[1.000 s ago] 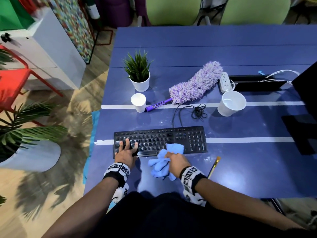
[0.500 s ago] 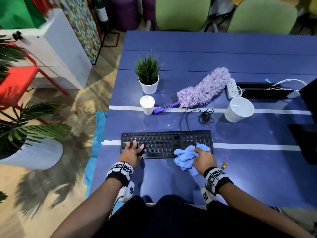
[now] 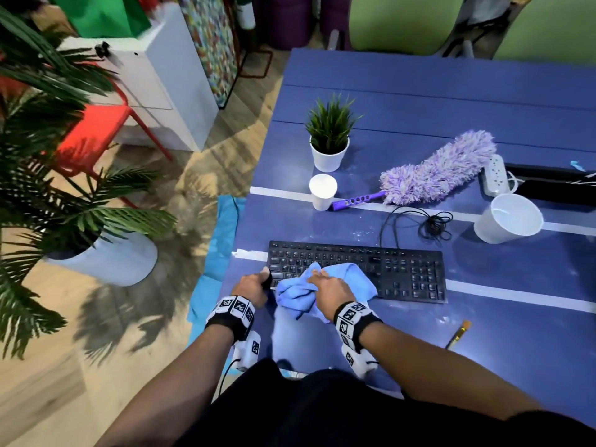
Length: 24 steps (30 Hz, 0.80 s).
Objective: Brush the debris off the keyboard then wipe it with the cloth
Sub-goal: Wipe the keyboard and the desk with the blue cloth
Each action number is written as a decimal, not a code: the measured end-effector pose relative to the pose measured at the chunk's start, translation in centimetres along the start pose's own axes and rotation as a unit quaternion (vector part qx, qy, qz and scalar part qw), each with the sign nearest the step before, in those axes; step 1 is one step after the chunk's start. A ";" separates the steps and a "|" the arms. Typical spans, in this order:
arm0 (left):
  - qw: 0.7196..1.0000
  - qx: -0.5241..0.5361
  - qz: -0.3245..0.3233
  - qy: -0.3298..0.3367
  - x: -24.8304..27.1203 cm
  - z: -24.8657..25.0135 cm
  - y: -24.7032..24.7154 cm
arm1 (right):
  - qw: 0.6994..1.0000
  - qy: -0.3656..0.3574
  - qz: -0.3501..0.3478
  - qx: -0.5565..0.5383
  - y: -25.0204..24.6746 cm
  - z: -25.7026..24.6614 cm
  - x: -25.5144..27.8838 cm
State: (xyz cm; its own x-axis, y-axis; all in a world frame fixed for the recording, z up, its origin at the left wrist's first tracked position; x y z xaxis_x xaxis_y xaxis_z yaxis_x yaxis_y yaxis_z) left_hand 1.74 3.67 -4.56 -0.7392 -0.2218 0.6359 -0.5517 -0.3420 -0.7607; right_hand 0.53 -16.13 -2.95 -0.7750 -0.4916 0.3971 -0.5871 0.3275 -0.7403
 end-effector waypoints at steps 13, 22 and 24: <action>0.994 -0.077 0.069 0.021 1.1 0.1 -0.3 | 0.997 -0.063 0.005 0.044 -1.2 -3.1 -5.1; 0.988 -0.139 0.068 0.022 0.6 0.1 -0.4 | 0.993 -0.051 0.089 0.066 -3.6 -4.4 -9.5; 0.987 -0.148 0.068 0.017 0.6 0.1 -0.4 | 0.994 -0.064 0.079 0.039 -2.6 -5.6 -9.6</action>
State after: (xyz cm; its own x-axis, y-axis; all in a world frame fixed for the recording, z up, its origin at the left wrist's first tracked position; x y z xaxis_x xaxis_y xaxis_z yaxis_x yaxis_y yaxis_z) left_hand 1.59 3.58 -3.84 -0.8236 -0.2143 0.5251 -0.5320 -0.0289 -0.8463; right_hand 8.18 -7.70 -1.83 -0.8165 -0.5399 0.2045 -0.4376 0.3476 -0.8293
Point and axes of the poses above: each hand's wrist, its own x-axis away from the middle knuckle, its own y-axis out of the palm, z = x × y, the point moved 6 cm from there along -x, towards the middle knuckle, and after that the axes turned 15 degrees about -y, right-handed, at the moved point
